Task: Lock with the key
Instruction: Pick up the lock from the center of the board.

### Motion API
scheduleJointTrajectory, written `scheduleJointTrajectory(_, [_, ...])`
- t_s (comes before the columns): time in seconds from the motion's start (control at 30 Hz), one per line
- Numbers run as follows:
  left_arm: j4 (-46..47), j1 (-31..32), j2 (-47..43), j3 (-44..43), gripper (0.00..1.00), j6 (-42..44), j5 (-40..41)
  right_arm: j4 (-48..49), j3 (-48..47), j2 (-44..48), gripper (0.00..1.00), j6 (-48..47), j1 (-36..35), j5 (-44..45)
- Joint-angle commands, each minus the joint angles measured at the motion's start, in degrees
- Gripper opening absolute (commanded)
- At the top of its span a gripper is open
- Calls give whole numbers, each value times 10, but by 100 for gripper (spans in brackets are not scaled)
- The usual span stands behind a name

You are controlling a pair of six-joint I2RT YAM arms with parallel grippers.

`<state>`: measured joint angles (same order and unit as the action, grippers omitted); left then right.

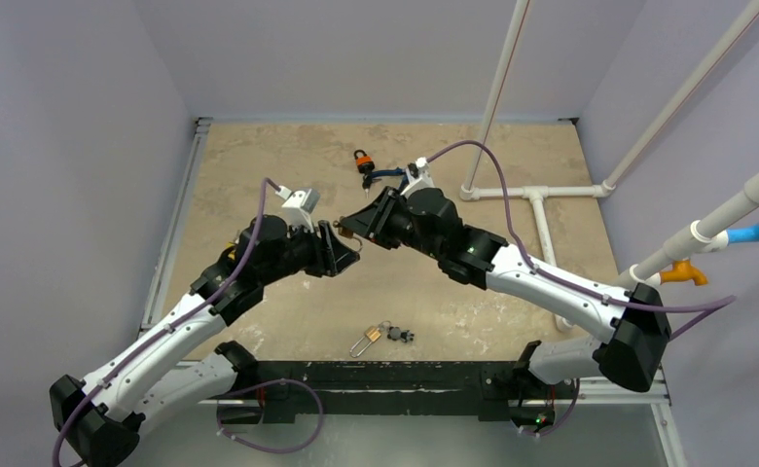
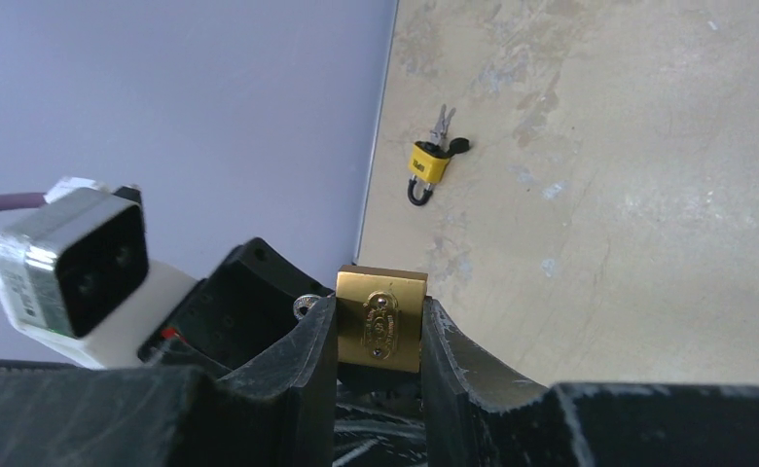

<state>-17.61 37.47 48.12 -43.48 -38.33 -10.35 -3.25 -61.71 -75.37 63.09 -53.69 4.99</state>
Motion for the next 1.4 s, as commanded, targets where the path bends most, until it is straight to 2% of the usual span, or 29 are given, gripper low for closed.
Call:
scheduleJointTrajectory(0.0, [44,22,7,8,45,7,34,58,-39,-10,0,36,-3,-3])
scheduleJointTrajectory(0.3, [61,35,-10,26,39,-7,100,72,-22,-4,0,54,-4,-3])
scheduleJointTrajectory(0.57, [80,37,-16,37,31,-18,117,70,-15,-4,0,62,-5,-6])
scheduleJointTrajectory(0.8, [94,40,-13,38,18,-20,108,71,-5,2,0,65,-6,0])
scheduleJointTrajectory(0.97, [95,44,-20,38,0,-19,107,71,1,6,0,62,-7,6])
scheduleJointTrajectory(1.13, [49,45,-40,20,0,-6,108,73,11,12,0,33,-7,19])
scheduleJointTrajectory(1.2, [5,45,-51,4,0,12,106,72,17,20,5,17,-8,29])
scheduleJointTrajectory(1.23, [-13,45,-56,-5,0,24,107,73,22,26,13,10,-8,35])
scheduleJointTrajectory(1.3, [-63,45,-54,-32,0,53,80,74,29,38,41,-11,-8,42])
scheduleJointTrajectory(1.37, [-126,45,-46,-67,0,96,53,72,33,52,64,-49,-8,45])
